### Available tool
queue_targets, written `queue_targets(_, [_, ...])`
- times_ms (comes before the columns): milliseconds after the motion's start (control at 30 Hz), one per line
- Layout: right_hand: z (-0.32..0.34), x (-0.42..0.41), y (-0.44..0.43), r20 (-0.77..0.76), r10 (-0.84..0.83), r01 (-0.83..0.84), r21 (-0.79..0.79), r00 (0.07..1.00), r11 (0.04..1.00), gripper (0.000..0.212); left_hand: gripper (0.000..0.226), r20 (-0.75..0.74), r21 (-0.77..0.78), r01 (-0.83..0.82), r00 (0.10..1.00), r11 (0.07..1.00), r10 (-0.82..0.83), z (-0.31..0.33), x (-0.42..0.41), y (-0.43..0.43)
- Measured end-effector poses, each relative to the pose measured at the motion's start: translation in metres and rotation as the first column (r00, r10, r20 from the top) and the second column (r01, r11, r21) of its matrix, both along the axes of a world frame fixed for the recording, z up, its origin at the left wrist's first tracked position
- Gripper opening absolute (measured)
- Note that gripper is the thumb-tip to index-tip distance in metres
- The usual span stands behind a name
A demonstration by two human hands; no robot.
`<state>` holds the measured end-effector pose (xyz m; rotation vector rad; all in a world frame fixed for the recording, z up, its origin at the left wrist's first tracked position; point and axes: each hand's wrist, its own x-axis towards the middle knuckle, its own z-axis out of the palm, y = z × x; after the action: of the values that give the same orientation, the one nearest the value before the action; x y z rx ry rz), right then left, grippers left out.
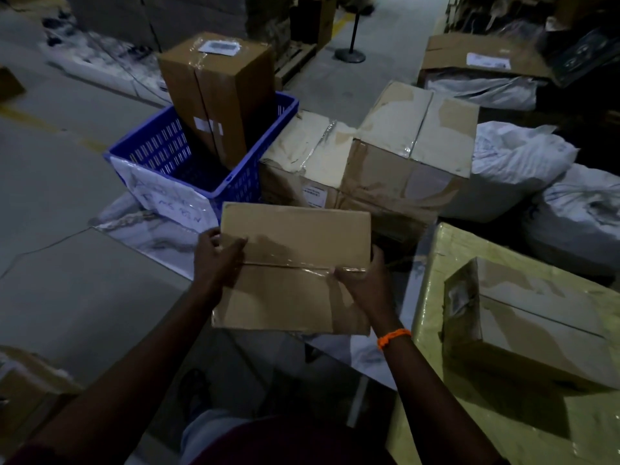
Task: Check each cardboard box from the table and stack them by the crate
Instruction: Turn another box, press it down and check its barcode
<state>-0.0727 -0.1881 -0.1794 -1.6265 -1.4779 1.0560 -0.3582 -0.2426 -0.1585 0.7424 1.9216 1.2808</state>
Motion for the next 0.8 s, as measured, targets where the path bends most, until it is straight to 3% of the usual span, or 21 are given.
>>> queue_targets(67, [0.012,0.002,-0.001,-0.117,-0.041,0.043,0.013,0.992,0.999,0.09,0.056,0.034,0.027,-0.04,0.999,0.999,0.039,0.007,-0.007,-0.001])
queue_targets(167, [0.029,0.005,-0.005,-0.235,-0.093,0.086,-0.043,0.968,0.995,0.065,0.079,0.097,0.07,-0.052,0.994,0.996,0.045,0.006,-0.015,-0.005])
queue_targets(233, [0.029,0.008,-0.009,-0.305,-0.14,0.123,-0.076,0.942,0.99,0.052,0.081,0.098,0.124,-0.005,0.995,0.992,-0.007,0.015,-0.006,-0.015])
queue_targets(433, [0.014,0.008,-0.028,-0.328,-0.194,0.178,-0.08,0.925,0.981,0.062,0.06,0.157,0.079,-0.005,0.988,0.997,-0.008,-0.001,0.0,-0.035])
queue_targets(500, [0.014,0.008,-0.033,-0.334,-0.197,0.183,-0.076,0.921,0.98,0.071,0.078,0.15,0.039,-0.014,0.989,0.999,0.008,-0.007,-0.005,-0.04])
queue_targets(600, [0.014,0.005,-0.034,-0.276,-0.219,0.208,-0.068,0.936,0.976,0.062,0.087,0.132,0.001,-0.034,0.991,0.999,0.033,-0.005,-0.005,-0.042])
queue_targets(667, [0.019,0.001,-0.034,-0.186,-0.207,0.213,0.011,0.961,0.977,0.05,0.073,0.022,0.034,-0.03,0.999,0.999,0.029,0.003,0.001,-0.04])
queue_targets(733, [0.025,-0.003,-0.031,-0.03,-0.178,0.18,0.181,0.984,0.967,0.047,0.057,-0.27,0.108,0.011,0.963,0.994,0.019,0.014,0.007,-0.036])
queue_targets(800, [0.031,-0.008,-0.025,0.149,-0.137,0.074,0.368,0.979,0.927,0.049,0.05,-0.596,0.136,0.192,0.8,0.972,-0.075,0.022,0.009,-0.03])
